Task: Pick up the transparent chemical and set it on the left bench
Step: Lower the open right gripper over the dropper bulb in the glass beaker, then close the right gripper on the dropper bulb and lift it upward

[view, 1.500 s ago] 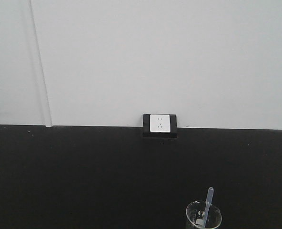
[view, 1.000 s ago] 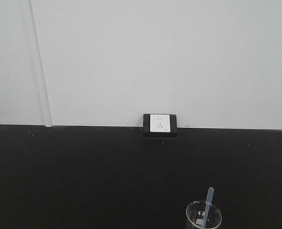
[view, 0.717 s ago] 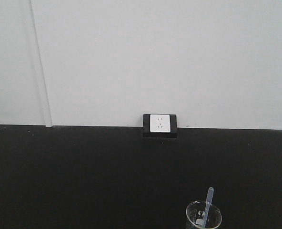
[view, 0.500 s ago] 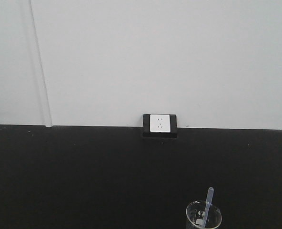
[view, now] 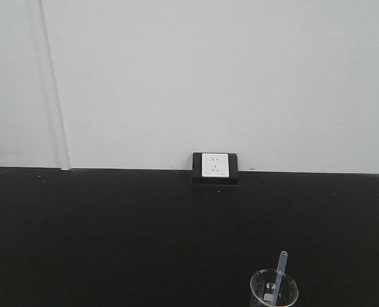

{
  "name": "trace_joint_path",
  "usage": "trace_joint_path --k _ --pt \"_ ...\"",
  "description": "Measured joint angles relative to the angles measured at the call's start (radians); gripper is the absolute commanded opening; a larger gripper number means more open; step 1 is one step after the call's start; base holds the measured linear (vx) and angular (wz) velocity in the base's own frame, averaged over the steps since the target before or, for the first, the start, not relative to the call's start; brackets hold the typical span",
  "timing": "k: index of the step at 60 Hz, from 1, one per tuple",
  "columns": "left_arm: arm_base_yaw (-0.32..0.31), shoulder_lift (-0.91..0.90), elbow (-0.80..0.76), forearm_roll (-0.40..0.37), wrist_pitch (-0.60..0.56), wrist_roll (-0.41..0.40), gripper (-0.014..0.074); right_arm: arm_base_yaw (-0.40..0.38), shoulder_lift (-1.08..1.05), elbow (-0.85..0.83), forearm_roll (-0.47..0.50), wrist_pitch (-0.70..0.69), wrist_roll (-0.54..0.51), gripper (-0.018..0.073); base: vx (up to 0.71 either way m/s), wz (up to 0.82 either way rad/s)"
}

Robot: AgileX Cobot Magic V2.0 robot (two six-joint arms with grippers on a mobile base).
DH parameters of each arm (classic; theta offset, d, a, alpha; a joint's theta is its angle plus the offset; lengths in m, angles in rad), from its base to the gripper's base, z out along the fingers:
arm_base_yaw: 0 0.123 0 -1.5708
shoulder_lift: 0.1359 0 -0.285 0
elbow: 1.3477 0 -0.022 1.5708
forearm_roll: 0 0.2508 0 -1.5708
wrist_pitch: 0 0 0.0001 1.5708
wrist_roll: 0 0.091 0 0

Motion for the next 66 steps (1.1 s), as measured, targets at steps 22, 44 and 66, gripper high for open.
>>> trace_joint_path --k 22,44,66 --pt "0.0 0.0 0.0 0.0 0.0 0.0 -0.0003 0.0 0.336 -0.468 -0.074 0.174 0.009 -0.0008 0.0 0.0" --pt "0.0 0.0 0.0 0.0 0.0 0.0 -0.0003 0.0 0.732 -0.619 -0.099 0.195 0.008 0.0176 0.0 0.0" --pt "0.0 0.0 0.0 0.0 0.0 0.0 -0.0003 0.0 0.886 -0.619 -0.079 0.187 0.094 0.0618 0.0 0.0"
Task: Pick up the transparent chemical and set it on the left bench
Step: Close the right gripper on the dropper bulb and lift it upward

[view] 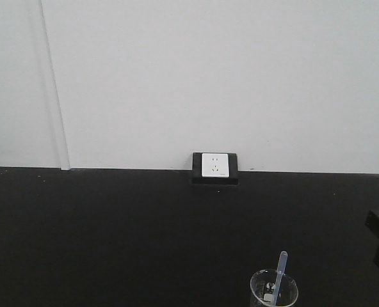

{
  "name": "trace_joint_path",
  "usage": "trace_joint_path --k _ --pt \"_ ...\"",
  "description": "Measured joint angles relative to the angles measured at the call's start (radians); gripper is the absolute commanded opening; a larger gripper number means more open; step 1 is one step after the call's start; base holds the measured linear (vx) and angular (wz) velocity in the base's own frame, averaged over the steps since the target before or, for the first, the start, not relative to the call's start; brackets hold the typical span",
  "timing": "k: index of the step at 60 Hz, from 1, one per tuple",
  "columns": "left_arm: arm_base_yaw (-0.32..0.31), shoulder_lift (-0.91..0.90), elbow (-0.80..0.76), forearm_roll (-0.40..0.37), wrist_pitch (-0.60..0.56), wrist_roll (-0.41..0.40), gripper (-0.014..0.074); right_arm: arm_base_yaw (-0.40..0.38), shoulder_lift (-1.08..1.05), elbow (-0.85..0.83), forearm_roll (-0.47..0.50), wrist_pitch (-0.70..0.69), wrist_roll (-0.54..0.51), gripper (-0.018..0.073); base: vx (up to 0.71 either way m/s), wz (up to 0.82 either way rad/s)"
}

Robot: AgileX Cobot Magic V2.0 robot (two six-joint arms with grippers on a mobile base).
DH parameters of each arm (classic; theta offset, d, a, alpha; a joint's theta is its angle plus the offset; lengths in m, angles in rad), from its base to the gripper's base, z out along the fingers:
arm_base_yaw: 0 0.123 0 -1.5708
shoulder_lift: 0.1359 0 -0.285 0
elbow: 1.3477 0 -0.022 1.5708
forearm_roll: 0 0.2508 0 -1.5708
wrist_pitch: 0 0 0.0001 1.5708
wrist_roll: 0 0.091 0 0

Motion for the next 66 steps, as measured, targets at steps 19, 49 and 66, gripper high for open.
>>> trace_joint_path --k 19,49,66 --pt "0.0 0.0 0.0 0.0 0.0 0.0 -0.0003 0.093 0.294 -0.001 0.009 -0.141 0.107 0.0571 0.0 0.0" --pt "0.0 0.0 0.0 0.0 0.0 0.0 -0.0003 0.147 0.712 -0.151 0.0 -0.254 0.134 0.0562 0.0 0.0" --pt "0.0 0.0 0.0 0.0 0.0 0.0 -0.0003 0.147 0.762 -0.153 0.0 -0.255 0.156 0.0365 0.0 0.0"
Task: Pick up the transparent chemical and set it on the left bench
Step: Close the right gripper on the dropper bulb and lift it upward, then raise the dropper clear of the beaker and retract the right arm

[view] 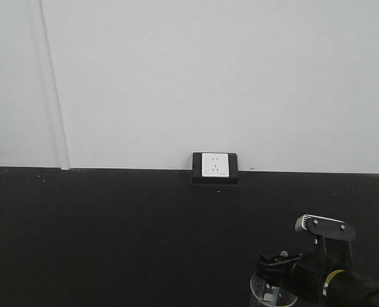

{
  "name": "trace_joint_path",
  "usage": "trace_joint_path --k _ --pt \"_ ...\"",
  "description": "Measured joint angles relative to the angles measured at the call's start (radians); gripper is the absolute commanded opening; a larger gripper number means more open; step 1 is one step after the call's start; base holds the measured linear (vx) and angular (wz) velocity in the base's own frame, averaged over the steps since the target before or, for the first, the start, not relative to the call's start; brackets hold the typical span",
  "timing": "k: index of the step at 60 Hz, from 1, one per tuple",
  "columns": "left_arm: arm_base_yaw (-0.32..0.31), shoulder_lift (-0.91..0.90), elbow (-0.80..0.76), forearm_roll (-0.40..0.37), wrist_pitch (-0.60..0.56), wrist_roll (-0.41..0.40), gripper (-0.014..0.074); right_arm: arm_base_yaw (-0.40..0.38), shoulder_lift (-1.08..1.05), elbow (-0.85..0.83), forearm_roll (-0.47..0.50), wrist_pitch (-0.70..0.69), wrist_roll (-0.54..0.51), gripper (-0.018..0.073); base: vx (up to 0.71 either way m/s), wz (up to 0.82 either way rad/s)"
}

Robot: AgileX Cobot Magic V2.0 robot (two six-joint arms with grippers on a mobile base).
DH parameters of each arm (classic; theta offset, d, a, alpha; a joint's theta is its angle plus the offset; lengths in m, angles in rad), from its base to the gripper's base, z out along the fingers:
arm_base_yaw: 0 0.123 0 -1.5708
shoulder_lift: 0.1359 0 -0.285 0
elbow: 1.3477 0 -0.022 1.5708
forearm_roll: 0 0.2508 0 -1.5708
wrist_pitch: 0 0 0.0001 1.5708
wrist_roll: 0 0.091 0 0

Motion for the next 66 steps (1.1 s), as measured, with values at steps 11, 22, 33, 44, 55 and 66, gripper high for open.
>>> trace_joint_path --k 11,22,33,44,55,66 --pt "0.0 0.0 0.0 0.0 0.0 0.0 -0.0003 0.0 0.0 0.0 0.0 -0.005 0.001 0.0073 0.0 0.0" --pt "0.0 0.0 0.0 0.0 0.0 0.0 -0.0003 0.0 0.0 0.0 0.0 -0.012 -0.01 -0.0006 0.0 0.0" --pt "0.0 0.0 0.0 0.0 0.0 0.0 -0.0003 0.0 -0.049 0.0 0.0 -0.025 -0.097 -0.0003 0.0 0.0" --pt "0.0 0.0 0.0 0.0 0.0 0.0 -0.0003 0.0 -0.223 0.0 0.0 0.026 -0.215 -0.0003 0.0 0.0" --pt "0.0 0.0 0.0 0.0 0.0 0.0 -0.0003 0.0 -0.484 0.0 0.0 0.152 -0.29 -0.0003 0.0 0.0" --pt "0.0 0.0 0.0 0.0 0.0 0.0 -0.0003 0.0 -0.755 0.0 0.0 0.332 -0.344 -0.0003 0.0 0.0"
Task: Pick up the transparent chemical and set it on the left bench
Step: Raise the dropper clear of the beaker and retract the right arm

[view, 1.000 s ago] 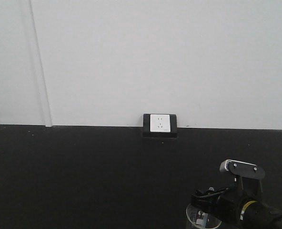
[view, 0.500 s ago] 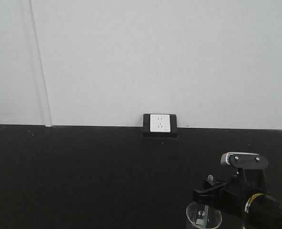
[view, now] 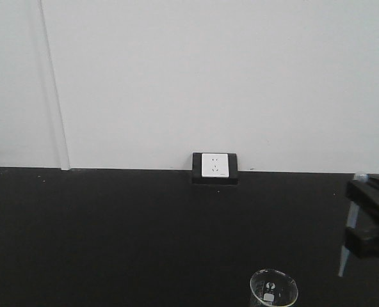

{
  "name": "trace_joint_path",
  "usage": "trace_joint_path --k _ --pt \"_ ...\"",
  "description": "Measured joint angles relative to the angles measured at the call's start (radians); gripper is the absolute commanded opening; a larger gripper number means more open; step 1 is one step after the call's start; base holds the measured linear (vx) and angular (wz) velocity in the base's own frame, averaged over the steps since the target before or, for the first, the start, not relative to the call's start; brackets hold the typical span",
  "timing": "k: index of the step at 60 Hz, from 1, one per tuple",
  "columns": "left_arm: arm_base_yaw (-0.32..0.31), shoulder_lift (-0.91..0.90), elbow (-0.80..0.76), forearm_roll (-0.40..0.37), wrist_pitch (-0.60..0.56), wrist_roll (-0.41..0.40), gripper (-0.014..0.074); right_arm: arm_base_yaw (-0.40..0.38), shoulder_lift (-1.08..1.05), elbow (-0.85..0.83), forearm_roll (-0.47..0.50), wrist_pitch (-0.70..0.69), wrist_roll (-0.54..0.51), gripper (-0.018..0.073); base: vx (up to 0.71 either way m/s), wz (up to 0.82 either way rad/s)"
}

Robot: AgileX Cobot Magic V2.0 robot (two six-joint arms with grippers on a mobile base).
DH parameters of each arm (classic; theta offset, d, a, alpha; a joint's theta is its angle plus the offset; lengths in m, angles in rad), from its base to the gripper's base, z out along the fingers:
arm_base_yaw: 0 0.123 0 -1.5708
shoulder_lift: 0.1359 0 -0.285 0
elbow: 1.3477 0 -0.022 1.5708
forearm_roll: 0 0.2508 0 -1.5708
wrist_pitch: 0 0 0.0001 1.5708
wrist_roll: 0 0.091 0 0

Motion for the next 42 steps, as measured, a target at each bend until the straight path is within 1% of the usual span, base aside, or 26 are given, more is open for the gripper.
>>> trace_joint_path --k 6,12,20,30,42 --pt "0.0 0.0 0.0 0.0 0.0 0.0 -0.0003 0.0 -0.135 0.0 -0.005 0.105 -0.028 -0.0003 0.0 0.0" --pt "0.0 0.0 0.0 0.0 0.0 0.0 -0.0003 0.0 -0.235 0.021 -0.031 0.163 -0.038 -0.0003 0.0 0.0" --pt "0.0 0.0 0.0 0.0 0.0 0.0 -0.0003 0.0 -0.371 0.113 -0.06 0.194 -0.041 -0.0003 0.0 0.0" --pt "0.0 0.0 0.0 0.0 0.0 0.0 -0.0003 0.0 -0.52 0.213 -0.065 0.219 -0.029 -0.0003 0.0 0.0" --pt "0.0 0.0 0.0 0.0 0.0 0.0 -0.0003 0.0 -0.609 0.263 -0.083 0.232 -0.027 -0.0003 0.0 0.0"
